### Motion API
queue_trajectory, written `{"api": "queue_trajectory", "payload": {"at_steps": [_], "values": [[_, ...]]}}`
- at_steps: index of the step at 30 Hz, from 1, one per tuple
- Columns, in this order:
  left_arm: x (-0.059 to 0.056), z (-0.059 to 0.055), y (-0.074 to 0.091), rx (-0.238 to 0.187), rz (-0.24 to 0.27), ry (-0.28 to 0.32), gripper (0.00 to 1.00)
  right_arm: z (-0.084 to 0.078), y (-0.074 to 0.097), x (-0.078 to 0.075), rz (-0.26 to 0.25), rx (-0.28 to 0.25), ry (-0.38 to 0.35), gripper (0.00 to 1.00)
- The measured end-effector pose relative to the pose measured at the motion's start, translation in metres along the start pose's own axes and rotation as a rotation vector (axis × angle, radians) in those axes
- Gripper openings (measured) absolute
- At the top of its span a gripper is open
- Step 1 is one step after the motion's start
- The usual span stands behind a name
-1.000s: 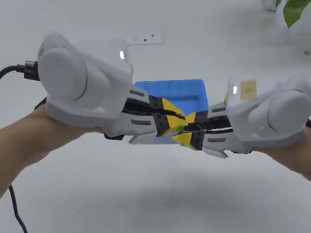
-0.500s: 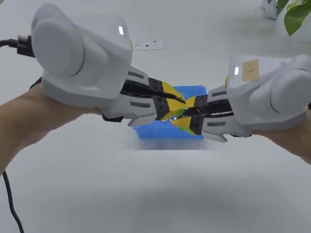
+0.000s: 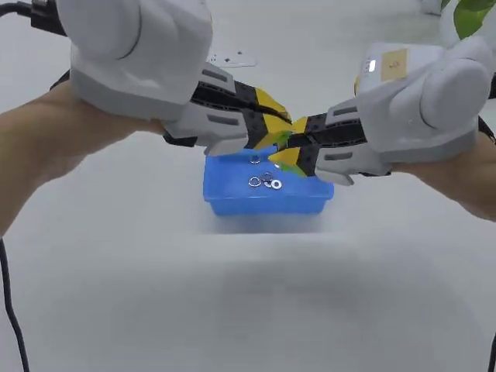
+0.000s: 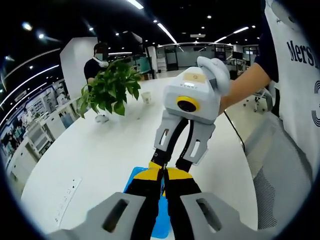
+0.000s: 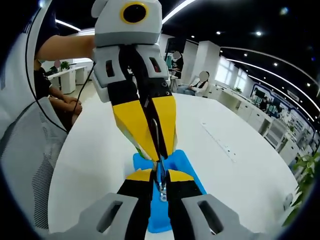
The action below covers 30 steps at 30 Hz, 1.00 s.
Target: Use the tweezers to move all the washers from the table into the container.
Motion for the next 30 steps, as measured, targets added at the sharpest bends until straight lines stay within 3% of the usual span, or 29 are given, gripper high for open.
{"api": "queue_trajectory", "payload": {"at_steps": [8,16,30], "values": [[0.015,-0.030,-0.013,0.055,-0.015,0.020,0.06,-0.021,-0.031,-0.003,0.055,0.038,0.006,0.11],[0.029,-0.053,-0.024,0.070,-0.019,0.075,0.06,-0.038,-0.049,-0.006,0.080,0.056,-0.039,0.11],[0.029,-0.053,-0.028,0.078,-0.024,0.064,0.06,-0.043,-0.045,-0.007,0.070,0.055,-0.049,0.12]]}}
Point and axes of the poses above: the centre of the closed fingertips' face, and the gripper's own axes: y roughly backward along the fingers, x roughly to its left, z roughly out of its top, the point moved 6 cm from there along y, roughly backward along the fingers, and after that the axes turned 6 degrees about y, right-handed, at the moved point
